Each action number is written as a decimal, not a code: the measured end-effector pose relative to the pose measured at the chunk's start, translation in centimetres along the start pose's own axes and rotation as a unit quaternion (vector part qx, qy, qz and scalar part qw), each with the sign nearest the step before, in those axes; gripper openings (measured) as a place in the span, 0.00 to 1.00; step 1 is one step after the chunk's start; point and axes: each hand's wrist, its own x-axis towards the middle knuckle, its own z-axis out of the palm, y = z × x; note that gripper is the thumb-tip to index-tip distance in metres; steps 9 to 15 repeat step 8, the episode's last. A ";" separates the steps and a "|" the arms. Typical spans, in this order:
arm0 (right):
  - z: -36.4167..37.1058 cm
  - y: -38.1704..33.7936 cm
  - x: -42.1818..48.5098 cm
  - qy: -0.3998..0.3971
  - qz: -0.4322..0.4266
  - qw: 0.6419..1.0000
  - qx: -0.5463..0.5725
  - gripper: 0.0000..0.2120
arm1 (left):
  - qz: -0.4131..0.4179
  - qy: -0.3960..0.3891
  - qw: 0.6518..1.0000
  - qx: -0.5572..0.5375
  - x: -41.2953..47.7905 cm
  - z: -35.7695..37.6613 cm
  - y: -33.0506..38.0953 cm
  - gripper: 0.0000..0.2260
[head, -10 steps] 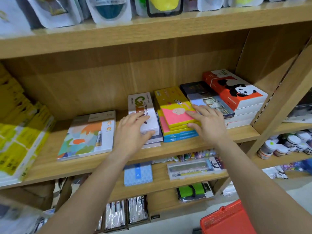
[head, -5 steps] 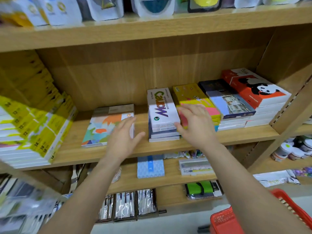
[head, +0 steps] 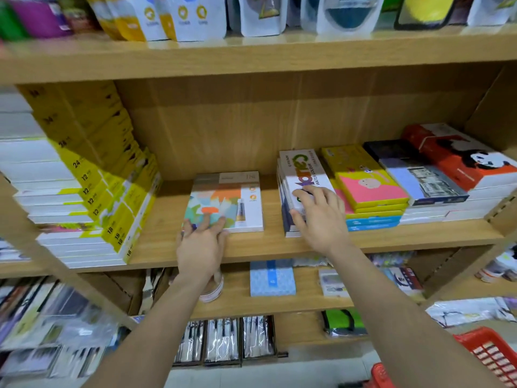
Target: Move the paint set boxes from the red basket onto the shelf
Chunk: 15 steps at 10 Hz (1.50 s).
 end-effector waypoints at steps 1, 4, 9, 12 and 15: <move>0.2 -0.4 0.0 -0.001 0.009 1.000 -0.002 0.21 | 0.001 0.000 1.000 0.014 0.7 -0.2 0.1 0.19; -0.4 -1.1 0.0 -0.013 0.026 0.999 -0.026 0.21 | 0.055 -0.043 0.997 0.043 2.2 -0.9 -0.6 0.20; -3.0 -1.8 0.3 -0.105 0.032 0.992 -0.066 0.29 | 0.104 -0.106 0.989 0.021 1.4 -5.9 0.7 0.27; -3.0 -1.8 0.3 -0.105 0.032 0.992 -0.066 0.29 | 0.104 -0.106 0.989 0.021 1.4 -5.9 0.7 0.27; -3.0 -1.8 0.3 -0.105 0.032 0.992 -0.066 0.29 | 0.104 -0.106 0.989 0.021 1.4 -5.9 0.7 0.27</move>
